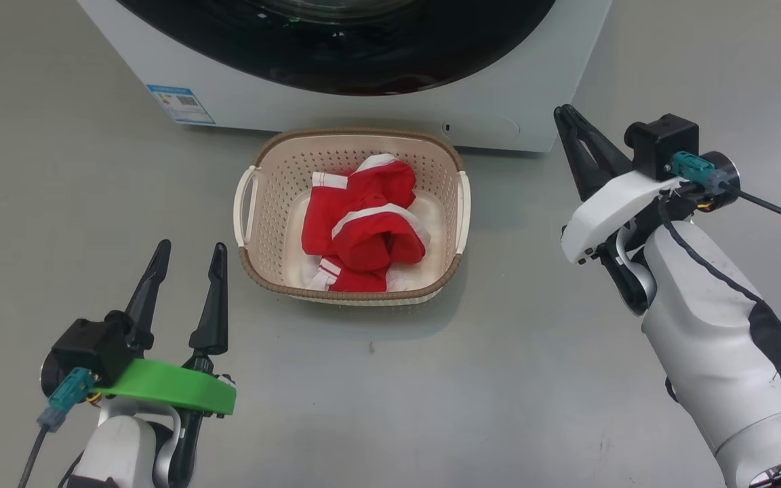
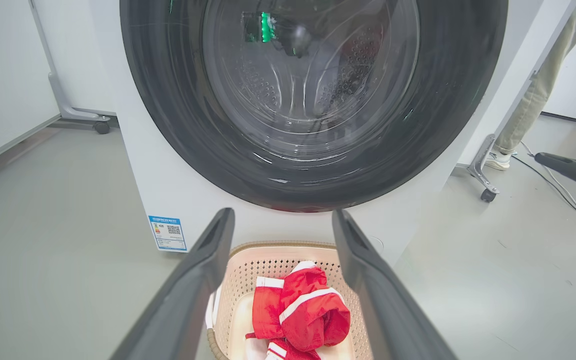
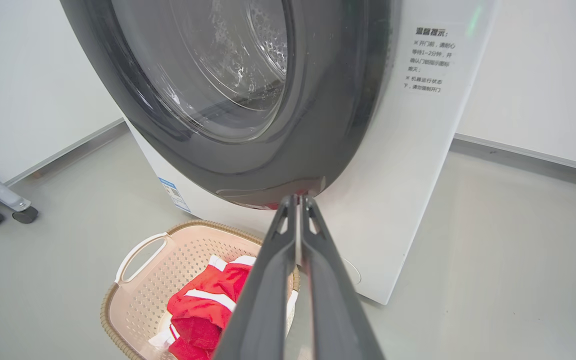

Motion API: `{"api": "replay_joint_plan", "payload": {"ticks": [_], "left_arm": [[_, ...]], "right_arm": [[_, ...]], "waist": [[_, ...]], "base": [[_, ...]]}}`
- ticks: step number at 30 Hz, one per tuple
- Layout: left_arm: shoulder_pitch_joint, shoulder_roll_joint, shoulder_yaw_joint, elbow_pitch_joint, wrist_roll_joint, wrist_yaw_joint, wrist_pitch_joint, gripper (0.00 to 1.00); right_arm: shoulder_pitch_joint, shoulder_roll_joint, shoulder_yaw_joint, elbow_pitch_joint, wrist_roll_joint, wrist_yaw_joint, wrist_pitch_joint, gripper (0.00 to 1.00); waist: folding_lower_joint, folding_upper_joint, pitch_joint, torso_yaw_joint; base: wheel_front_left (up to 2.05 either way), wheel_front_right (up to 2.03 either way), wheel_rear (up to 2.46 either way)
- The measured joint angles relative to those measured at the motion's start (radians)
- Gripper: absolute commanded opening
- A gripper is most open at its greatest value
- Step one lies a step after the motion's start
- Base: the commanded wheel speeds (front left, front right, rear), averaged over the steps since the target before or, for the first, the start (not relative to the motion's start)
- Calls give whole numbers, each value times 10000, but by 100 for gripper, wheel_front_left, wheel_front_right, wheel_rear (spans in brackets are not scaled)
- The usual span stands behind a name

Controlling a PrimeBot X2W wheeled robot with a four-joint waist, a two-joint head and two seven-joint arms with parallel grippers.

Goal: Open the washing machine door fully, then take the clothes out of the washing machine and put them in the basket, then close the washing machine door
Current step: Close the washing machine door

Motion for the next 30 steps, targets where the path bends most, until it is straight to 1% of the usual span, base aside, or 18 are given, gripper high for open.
{"api": "replay_joint_plan", "payload": {"ticks": [1,4,6,10,17,24,28,30], "left_arm": [[42,0,31,-2,29,0,0,100],[230,4,121,-6,253,0,0,100],[359,4,209,-4,341,0,0,100],[677,10,407,19,510,0,0,100],[1031,13,623,58,573,-2,0,100],[1420,19,871,90,598,-2,0,100],[1568,21,1030,65,671,-2,0,100],[1581,25,1060,56,671,-2,0,100]], "right_arm": [[158,6,-127,-153,69,0,0,100],[586,54,-441,-594,224,-2,-2,100],[878,50,-462,-886,113,-19,-2,100],[1555,117,-765,-1348,127,-213,-4,100],[2885,161,-1592,-2261,159,-681,-13,100],[4142,180,-2303,-3137,165,-1060,-15,100],[4691,238,-2552,-3588,136,-1080,-17,100],[4920,245,-2640,-3795,84,-1149,-17,100]], "waist": [[0,0,-88,-63],[0,0,-344,-266],[0,0,-509,-412],[0,0,-800,-741],[0,0,-1308,-1291],[-1,0,-1810,-1702],[0,0,-2054,-1862],[-1,0,-2161,-1909]], "base": [[0,0,0],[0,0,0],[0,0,0],[0,0,0],[0,0,0],[0,0,0],[0,0,0],[0,0,0]]}}
